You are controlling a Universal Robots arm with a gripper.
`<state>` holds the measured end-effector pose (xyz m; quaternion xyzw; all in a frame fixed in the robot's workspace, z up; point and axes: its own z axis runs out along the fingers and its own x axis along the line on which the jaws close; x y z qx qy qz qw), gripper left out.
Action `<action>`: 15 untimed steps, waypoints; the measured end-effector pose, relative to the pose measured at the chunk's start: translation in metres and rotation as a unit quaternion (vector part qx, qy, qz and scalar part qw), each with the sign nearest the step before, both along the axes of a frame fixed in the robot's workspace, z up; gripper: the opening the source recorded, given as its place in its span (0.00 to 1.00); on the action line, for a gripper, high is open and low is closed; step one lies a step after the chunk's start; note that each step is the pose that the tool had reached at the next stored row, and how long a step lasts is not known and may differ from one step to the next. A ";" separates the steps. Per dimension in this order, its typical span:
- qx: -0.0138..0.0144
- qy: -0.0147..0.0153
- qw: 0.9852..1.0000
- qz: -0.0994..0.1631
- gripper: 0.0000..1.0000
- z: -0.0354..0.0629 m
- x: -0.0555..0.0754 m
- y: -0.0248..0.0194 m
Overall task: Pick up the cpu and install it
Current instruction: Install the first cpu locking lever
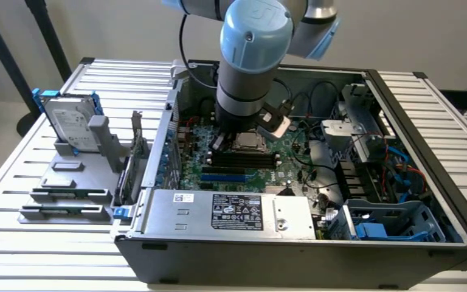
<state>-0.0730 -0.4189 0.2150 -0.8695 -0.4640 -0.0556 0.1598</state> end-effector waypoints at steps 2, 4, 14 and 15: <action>0.000 0.000 1.000 0.000 0.11 -0.0008 0.000 0.0003; -0.001 0.000 1.000 0.000 0.11 -0.0016 0.000 0.0013; -0.012 0.000 1.000 0.000 0.11 -0.0038 -0.003 0.0085; -0.013 0.000 1.000 0.000 0.11 -0.0041 -0.003 0.0087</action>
